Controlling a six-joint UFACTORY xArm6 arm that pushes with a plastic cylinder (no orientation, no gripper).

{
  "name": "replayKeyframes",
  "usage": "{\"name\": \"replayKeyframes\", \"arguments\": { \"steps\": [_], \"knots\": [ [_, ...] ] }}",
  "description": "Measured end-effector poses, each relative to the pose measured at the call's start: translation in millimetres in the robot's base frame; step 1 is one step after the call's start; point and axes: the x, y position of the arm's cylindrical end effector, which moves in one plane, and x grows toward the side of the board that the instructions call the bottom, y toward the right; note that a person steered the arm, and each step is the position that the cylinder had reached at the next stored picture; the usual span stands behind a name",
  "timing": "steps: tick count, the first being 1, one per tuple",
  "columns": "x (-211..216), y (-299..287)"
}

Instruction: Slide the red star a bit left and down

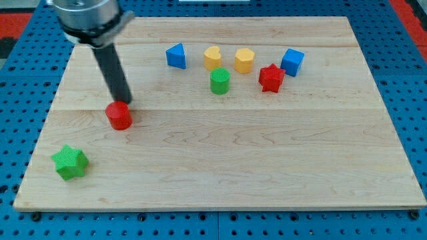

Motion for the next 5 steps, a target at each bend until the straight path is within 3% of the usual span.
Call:
{"name": "replayKeyframes", "arguments": {
  "steps": [1,2,3,4,5],
  "knots": [
    [25,19],
    [-2,51],
    [-12,-38],
    [7,-68],
    [22,-4]
  ]
}}
